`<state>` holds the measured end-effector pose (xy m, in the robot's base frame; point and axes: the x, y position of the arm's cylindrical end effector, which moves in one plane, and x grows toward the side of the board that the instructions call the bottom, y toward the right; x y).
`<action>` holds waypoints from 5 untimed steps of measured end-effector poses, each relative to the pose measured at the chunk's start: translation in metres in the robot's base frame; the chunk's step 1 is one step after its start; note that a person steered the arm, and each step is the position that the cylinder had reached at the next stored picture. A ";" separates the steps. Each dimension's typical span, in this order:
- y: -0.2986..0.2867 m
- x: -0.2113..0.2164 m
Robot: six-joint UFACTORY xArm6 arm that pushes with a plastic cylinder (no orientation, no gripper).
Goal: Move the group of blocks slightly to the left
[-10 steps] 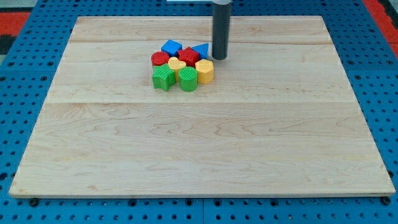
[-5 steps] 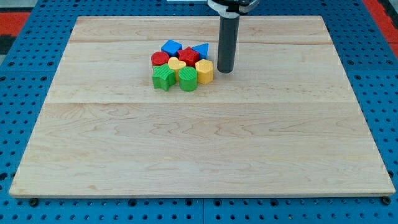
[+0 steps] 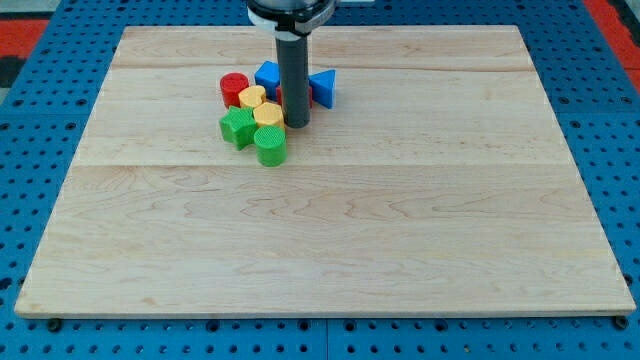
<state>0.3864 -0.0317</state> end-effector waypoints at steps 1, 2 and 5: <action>0.020 0.019; 0.034 0.064; -0.008 0.054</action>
